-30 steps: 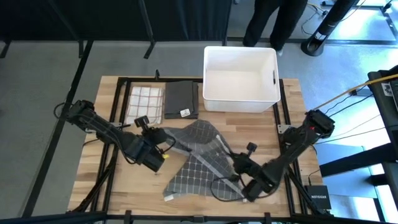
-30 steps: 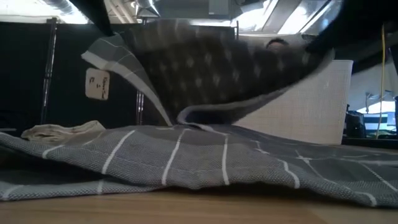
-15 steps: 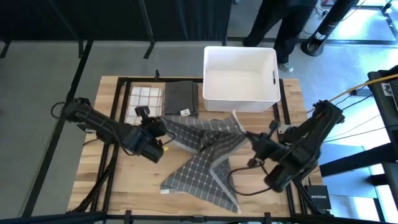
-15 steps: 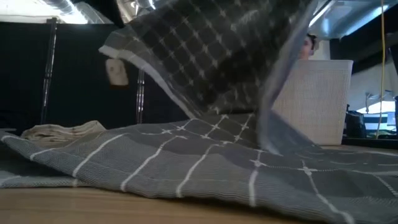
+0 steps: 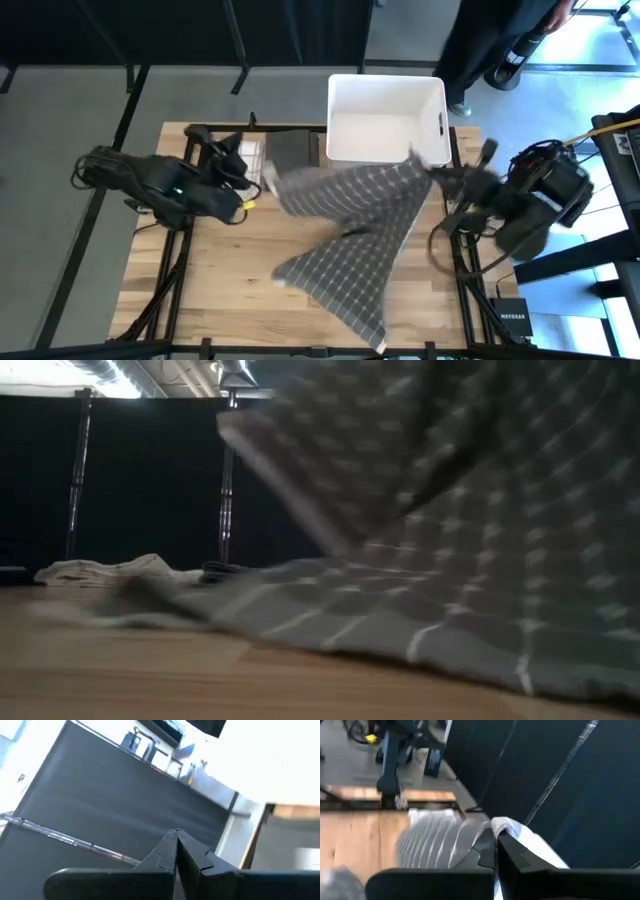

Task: Fold towel
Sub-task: Fold the grey patterned towel

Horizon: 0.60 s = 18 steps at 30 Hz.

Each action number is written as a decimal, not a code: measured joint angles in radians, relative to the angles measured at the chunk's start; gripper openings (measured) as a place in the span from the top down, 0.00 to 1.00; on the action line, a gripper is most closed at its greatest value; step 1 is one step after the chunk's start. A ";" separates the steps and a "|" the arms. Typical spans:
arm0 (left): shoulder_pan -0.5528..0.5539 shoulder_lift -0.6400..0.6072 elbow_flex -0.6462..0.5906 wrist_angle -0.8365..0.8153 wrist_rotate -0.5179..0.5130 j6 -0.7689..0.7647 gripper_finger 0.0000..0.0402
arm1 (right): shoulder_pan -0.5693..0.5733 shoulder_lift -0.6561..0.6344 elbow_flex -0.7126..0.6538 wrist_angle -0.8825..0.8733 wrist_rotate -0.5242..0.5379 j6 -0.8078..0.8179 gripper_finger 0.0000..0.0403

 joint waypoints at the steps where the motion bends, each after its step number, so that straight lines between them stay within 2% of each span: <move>1: 0.000 -0.007 0.028 0.030 -0.002 0.040 1.00 | 0.000 0.000 0.029 0.003 0.007 -0.016 0.99; 4: -0.006 -0.032 0.093 0.118 0.014 0.086 1.00 | 0.000 -0.002 0.087 0.011 0.006 -0.044 0.99; 5: -0.008 -0.042 0.106 0.139 0.057 0.064 1.00 | 0.000 -0.002 0.091 0.014 -0.004 -0.044 0.99; 8: -0.005 -0.071 0.103 0.145 0.275 -0.035 1.00 | 0.000 0.001 0.067 0.016 -0.086 -0.021 0.99; 12: 0.012 -0.074 0.046 0.110 0.489 -0.200 1.00 | 0.000 0.012 -0.056 0.018 -0.179 0.071 0.99; 15: 0.011 -0.065 -0.028 0.127 0.588 -0.279 0.99 | 0.000 0.016 -0.182 0.022 -0.235 0.166 0.99; 18: 0.014 -0.042 -0.124 0.200 0.645 -0.295 0.97 | 0.000 0.016 -0.298 0.058 -0.259 0.208 0.99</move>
